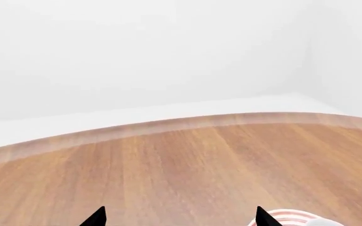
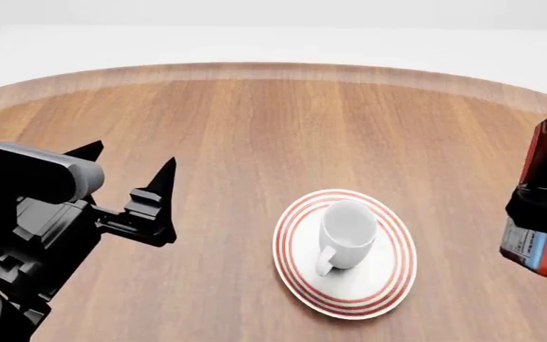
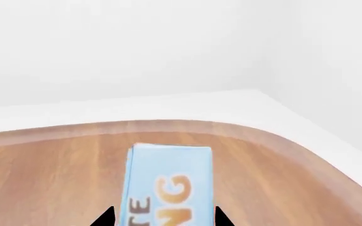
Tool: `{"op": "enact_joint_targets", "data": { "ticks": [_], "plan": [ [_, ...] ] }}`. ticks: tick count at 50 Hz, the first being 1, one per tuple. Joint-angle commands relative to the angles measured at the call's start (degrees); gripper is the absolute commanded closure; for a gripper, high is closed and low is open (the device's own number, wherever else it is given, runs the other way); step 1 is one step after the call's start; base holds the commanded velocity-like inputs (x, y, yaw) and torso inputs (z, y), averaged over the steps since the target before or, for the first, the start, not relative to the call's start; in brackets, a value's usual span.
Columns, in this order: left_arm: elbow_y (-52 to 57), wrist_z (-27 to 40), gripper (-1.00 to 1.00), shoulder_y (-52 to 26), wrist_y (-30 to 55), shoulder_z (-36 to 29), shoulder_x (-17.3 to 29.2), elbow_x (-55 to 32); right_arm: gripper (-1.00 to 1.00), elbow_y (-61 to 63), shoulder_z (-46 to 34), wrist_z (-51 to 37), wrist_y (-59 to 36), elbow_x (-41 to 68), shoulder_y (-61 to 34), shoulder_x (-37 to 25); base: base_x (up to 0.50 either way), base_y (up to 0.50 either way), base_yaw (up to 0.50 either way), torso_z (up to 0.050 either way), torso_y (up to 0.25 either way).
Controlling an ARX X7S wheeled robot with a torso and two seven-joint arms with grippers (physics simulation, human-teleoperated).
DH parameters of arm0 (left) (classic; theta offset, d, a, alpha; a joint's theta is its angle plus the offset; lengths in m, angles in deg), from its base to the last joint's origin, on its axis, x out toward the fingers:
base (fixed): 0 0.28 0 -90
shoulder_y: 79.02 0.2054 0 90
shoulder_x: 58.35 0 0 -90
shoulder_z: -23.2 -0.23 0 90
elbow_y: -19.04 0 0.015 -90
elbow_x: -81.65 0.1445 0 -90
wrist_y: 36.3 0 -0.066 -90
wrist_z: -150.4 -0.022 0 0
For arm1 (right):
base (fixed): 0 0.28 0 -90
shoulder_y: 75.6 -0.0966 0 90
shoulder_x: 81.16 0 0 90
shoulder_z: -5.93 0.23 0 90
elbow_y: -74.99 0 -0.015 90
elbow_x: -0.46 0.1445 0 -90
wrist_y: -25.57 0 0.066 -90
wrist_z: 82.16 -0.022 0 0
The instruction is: Pick up the white mug and put it on the plate, and put the chocolate pudding to the right of the plate.
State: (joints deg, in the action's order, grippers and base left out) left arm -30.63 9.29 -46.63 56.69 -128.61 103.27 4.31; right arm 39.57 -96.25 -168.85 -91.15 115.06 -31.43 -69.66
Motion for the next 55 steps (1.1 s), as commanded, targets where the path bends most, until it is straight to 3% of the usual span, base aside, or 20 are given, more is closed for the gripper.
{"op": "enact_joint_targets", "data": {
  "ticks": [1, 7, 9, 10, 12, 13, 21, 25, 27, 31, 38, 44, 55],
  "plan": [
    [-0.3, -1.6, -1.00, 0.6, -0.7, 1.3, -1.3, 1.4, 1.00, -11.2, 0.3, 12.6, -12.1, -13.6, -11.0, 3.6, 0.00, 0.00, 0.00, 0.000, 0.000],
    [-0.7, -1.7, -1.00, 0.9, -0.8, 1.2, -1.6, 1.5, 1.00, -18.1, -4.8, 24.0, -18.7, -28.2, -16.0, 8.6, 0.00, 0.00, 0.00, 0.000, 0.000],
    [-0.8, -1.7, -1.00, 0.9, -0.8, 1.2, -1.6, 1.5, 1.00, -18.2, -4.9, 24.1, -18.7, -28.3, -16.1, 8.8, 0.00, 0.00, 0.00, 0.000, 0.000],
    [-0.9, -1.8, -1.00, 1.1, -1.0, 1.2, -1.5, 1.7, 1.00, -18.3, -6.4, 31.5, -17.1, -36.6, -15.7, 9.7, 0.00, 0.00, 0.00, 0.000, 0.000],
    [-0.8, -1.8, -1.00, 1.1, -1.0, 1.2, -1.4, 1.6, 1.00, -21.8, -7.2, 34.6, -16.6, -38.9, -15.4, 10.5, 0.00, 0.00, 0.00, 0.000, 0.000],
    [-0.9, -1.9, -1.00, 1.1, -1.0, 1.2, -1.4, 1.6, 1.00, -23.2, -4.3, 39.7, -9.8, -40.3, -11.9, 10.6, 0.00, 0.00, 0.00, 0.000, 0.000],
    [-1.4, -1.9, -1.00, 1.1, -0.5, 1.2, -2.1, 1.4, 1.00, -39.6, -17.1, 57.3, -18.5, -56.1, -25.3, 17.8, 0.00, 0.00, 0.00, 0.000, 0.000],
    [-1.6, -2.0, -1.00, 1.0, -0.3, 1.1, -2.5, 1.5, 1.00, -46.6, -20.8, 67.2, -18.4, -59.6, -29.6, 20.5, 0.00, 0.00, 0.00, 0.000, 0.000],
    [-1.7, -2.1, -1.00, 1.1, -0.2, 1.1, -2.7, 1.5, 1.00, -48.8, -21.6, 66.1, -19.5, -61.4, -30.9, 21.5, 0.00, 0.00, 0.00, 0.000, 0.000],
    [-2.0, -2.1, -1.00, 0.7, 0.4, 1.0, -3.1, 1.3, 1.00, -60.8, -29.8, 76.6, -22.4, -70.2, -40.1, 26.2, 0.00, 0.00, 0.00, 0.000, 0.000],
    [-2.2, -2.1, -1.00, 0.5, 1.1, 1.0, -3.5, 1.3, 1.00, -76.3, -36.5, 89.5, -25.8, -73.7, -48.4, 32.9, 0.00, 0.00, 0.00, 0.000, 0.000],
    [-2.5, -2.4, -1.00, 0.4, 1.3, 1.0, -3.5, 1.2, 1.00, -76.7, -46.8, 99.2, -29.8, -78.7, -51.1, 32.3, 0.00, 0.00, 0.00, 0.000, 0.000],
    [-2.8, -2.5, -1.00, 0.9, 1.5, 0.8, -3.8, 1.6, 1.00, -72.9, -51.3, 104.5, -31.6, -79.1, -50.0, 29.3, 0.00, 0.00, 0.00, 0.000, 0.000]
  ]
}}
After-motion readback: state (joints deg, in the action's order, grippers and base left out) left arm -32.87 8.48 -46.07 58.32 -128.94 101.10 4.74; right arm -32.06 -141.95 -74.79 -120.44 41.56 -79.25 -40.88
